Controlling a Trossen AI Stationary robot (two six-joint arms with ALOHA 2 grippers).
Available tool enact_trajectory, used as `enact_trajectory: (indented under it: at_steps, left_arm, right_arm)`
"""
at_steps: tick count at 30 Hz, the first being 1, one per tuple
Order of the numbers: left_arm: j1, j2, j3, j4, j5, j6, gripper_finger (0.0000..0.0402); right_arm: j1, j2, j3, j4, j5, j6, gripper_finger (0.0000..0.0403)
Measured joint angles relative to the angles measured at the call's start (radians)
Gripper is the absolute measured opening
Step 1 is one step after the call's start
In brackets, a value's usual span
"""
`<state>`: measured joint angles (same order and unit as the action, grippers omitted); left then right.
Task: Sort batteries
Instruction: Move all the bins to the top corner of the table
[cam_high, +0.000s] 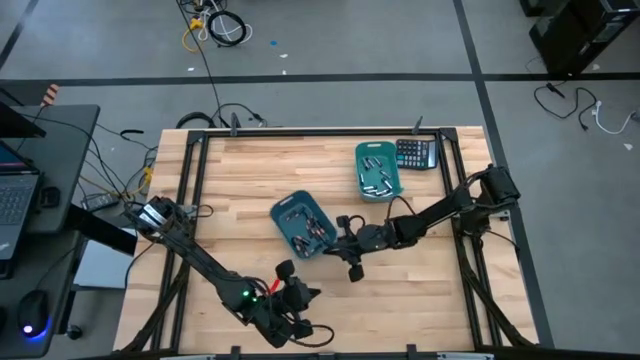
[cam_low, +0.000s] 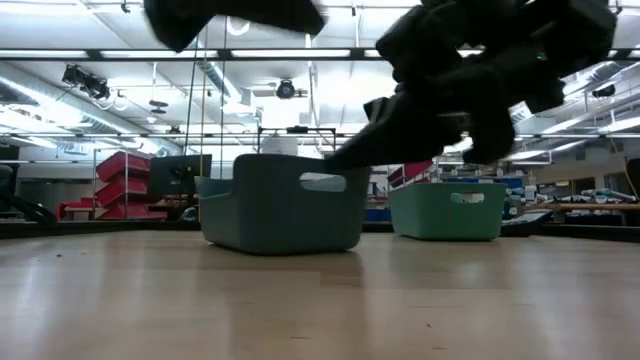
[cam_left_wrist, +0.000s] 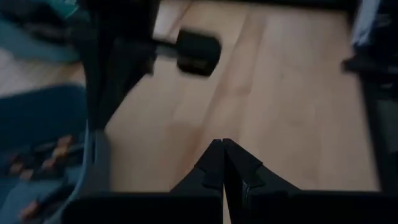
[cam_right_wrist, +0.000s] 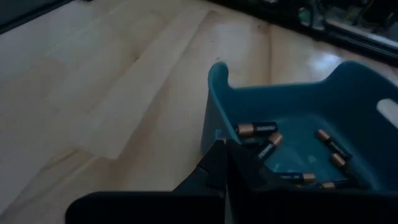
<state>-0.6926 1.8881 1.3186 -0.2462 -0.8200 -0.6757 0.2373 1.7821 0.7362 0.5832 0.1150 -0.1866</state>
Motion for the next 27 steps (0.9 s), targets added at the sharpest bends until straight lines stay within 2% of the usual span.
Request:
enact_trajectory:
  at_steps: [7,13,19,27]
  left_arm:
    - [0.014,0.001,0.0,-0.256,-0.051,-0.272,0.0]
    - [0.027,0.002,0.0,-0.287,-0.126,-0.271,0.0]
    - [0.057,0.002,0.0,-0.32,-0.172,-0.271,0.0]
    - [0.092,0.002,0.0,-0.274,-0.227,-0.209,0.0]
  right_arm:
    - [-0.035,0.0,0.009,-0.012,-0.008,0.0,0.0]
    - [-0.025,-0.004,0.009,-0.08,-0.008,0.015,0.0]
    - [-0.016,-0.057,0.009,-0.267,-0.001,0.071,0.0]
    - [-0.017,-0.176,0.008,-0.536,0.149,0.115,0.0]
